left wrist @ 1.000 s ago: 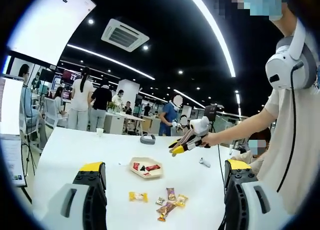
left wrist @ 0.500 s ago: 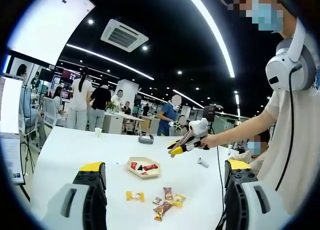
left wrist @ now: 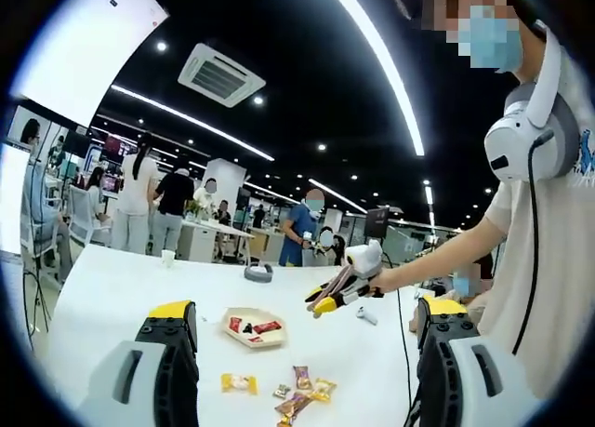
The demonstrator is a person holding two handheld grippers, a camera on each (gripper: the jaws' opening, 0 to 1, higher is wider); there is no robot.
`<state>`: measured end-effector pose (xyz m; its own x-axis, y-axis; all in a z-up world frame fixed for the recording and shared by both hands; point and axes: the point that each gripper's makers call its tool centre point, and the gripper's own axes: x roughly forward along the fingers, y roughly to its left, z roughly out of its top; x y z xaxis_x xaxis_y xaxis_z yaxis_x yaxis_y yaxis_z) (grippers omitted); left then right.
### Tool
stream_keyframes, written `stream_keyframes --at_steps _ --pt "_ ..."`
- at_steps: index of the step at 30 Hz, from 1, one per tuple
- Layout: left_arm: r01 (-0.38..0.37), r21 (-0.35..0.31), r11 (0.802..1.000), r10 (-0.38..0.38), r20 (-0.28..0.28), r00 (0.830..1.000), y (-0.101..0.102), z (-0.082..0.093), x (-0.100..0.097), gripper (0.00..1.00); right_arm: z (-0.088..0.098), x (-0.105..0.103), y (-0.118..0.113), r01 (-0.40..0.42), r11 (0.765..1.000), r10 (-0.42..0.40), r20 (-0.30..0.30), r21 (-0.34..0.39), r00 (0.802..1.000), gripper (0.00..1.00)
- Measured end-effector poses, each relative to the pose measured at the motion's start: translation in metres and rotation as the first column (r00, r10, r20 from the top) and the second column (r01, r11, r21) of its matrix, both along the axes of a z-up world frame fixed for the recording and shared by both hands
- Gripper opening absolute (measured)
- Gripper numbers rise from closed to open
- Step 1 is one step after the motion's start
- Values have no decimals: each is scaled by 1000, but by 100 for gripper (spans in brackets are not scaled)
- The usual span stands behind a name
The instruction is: Place the target food into the container with the food tongs after gripping and lifting it, then release it inside without dropping or visibly crushing the food.
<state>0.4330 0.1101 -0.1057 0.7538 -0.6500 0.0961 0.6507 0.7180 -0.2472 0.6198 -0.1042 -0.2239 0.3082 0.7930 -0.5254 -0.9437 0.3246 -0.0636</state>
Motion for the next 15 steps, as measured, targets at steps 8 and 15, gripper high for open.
stream_keyframes --at_steps 8,15 --pt "2 15 1000 -3 18 1000 -2 2 -8 99 -10 -18 5 -39 999 39 -30 11 999 26" --pt "21 24 999 -20 -12 1000 -5 -6 -9 99 -19 -37 4 -85 996 86 -42 11 995 27"
